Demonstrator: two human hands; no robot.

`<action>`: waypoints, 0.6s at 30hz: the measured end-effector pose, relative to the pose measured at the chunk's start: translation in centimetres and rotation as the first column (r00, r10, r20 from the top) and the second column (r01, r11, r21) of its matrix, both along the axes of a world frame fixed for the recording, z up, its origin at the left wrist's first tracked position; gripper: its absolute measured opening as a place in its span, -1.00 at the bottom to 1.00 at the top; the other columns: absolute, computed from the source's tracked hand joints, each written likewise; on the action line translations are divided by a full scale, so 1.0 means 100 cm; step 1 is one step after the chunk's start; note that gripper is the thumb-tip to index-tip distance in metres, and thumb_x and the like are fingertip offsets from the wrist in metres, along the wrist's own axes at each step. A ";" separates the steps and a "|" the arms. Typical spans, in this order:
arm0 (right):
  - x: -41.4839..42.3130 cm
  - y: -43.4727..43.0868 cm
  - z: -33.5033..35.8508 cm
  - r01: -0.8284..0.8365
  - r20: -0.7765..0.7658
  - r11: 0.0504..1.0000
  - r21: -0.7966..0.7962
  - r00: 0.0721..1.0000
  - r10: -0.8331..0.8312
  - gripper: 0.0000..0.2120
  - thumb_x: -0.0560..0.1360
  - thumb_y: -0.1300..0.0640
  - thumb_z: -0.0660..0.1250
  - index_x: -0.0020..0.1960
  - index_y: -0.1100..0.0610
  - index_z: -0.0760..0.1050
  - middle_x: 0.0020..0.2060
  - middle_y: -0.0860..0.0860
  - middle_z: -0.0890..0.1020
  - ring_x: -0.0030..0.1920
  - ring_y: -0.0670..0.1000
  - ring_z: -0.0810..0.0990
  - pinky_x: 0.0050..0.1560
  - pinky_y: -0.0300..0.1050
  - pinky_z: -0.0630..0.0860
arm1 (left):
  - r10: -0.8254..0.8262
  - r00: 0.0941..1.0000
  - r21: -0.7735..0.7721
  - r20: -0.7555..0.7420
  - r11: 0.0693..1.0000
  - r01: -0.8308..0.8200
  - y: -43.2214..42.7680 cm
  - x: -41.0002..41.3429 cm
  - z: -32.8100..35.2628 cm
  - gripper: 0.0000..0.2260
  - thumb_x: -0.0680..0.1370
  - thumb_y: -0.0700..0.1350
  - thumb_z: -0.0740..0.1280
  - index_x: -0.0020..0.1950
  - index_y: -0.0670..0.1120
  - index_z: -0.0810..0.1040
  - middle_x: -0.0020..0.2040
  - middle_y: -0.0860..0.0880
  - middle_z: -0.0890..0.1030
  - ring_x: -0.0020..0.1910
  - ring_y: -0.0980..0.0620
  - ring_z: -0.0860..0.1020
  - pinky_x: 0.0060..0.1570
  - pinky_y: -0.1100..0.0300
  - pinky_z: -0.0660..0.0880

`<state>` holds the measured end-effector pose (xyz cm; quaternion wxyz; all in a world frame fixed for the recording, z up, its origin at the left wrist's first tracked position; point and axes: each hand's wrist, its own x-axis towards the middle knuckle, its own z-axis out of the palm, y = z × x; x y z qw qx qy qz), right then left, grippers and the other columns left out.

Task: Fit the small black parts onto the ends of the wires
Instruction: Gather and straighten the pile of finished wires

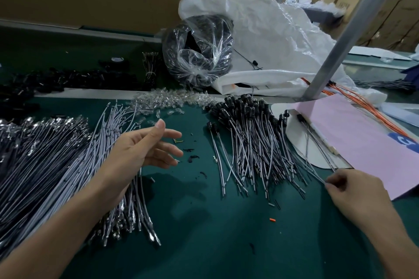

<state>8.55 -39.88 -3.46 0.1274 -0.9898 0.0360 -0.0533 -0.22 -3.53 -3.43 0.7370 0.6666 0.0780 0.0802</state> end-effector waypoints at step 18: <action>0.019 -0.017 0.029 -0.097 0.403 0.958 0.271 0.915 -0.022 -0.82 0.57 0.08 0.20 -0.10 -0.09 0.55 -0.30 -0.19 0.62 -0.33 -0.11 0.51 -0.30 -0.20 0.39 | -0.003 0.999 0.011 -0.051 1.000 0.003 -0.002 0.003 0.000 -0.60 0.47 0.18 0.25 -0.01 -0.09 0.69 -0.17 -0.19 0.71 -0.25 -0.11 0.69 -0.24 0.19 0.63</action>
